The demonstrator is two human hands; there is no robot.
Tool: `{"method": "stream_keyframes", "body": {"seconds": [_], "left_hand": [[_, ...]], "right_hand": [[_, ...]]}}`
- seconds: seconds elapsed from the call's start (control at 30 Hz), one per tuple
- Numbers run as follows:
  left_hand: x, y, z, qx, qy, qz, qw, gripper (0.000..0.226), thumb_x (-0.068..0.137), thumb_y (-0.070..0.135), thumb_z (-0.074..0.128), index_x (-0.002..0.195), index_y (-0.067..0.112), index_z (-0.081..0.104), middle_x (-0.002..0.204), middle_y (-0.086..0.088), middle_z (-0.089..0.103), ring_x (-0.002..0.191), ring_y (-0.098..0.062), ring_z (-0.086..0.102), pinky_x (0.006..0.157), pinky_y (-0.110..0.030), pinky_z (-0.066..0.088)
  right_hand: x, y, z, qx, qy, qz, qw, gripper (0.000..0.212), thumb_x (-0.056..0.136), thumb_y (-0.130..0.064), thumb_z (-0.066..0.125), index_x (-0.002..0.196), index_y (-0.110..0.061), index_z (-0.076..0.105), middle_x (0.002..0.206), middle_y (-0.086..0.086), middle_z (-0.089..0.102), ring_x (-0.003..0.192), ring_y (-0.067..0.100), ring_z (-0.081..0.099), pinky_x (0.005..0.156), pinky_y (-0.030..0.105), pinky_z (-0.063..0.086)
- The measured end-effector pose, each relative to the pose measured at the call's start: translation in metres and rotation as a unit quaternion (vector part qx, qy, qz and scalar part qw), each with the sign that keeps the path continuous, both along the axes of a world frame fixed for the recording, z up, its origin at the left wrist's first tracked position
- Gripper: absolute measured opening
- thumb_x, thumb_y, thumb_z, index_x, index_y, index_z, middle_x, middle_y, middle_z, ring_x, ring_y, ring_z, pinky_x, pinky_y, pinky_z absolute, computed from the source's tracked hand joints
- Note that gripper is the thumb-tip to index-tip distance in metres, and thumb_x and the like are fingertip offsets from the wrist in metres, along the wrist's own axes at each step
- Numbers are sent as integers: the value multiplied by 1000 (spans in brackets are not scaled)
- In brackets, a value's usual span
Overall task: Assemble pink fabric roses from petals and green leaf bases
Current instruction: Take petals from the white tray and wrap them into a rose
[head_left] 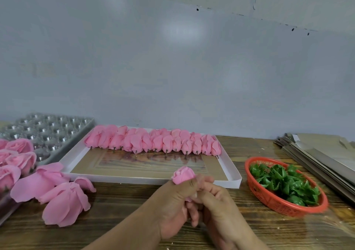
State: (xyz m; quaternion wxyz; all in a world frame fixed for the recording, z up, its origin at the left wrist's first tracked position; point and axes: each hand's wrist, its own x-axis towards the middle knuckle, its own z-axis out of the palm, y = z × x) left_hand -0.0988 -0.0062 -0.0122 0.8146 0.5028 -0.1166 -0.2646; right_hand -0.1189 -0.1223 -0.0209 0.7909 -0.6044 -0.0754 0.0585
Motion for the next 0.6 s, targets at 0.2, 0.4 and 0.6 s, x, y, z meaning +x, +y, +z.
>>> {"method": "stream_keyframes", "body": {"seconds": [0.2,0.4,0.6], "left_hand": [[0,-6,-4,-35,31,46,998,43,71,52,60,74,12,75,104,-17,67,52,-25,52,49,-29,41],[3,-12,-6,-73,84,92,990,59,72,49,61,106,2,65,99,-17,72,84,-26,70,72,-34,56],[3,-5,-4,-75,69,40,994,36,70,38,73,85,6,76,91,-18,68,75,-26,68,75,-37,49]], "right_hand": [[-3,3,-2,-90,-66,-69,991,27,54,-27,74,66,-5,65,50,14,53,40,17,45,39,22,38],[-5,7,-7,-271,-235,-184,915,12,63,-15,72,69,-25,68,59,-7,52,51,4,43,49,17,35],[-2,4,-4,-192,-171,-167,952,13,58,-21,69,71,-23,71,49,-3,47,47,14,42,48,27,39]]}}
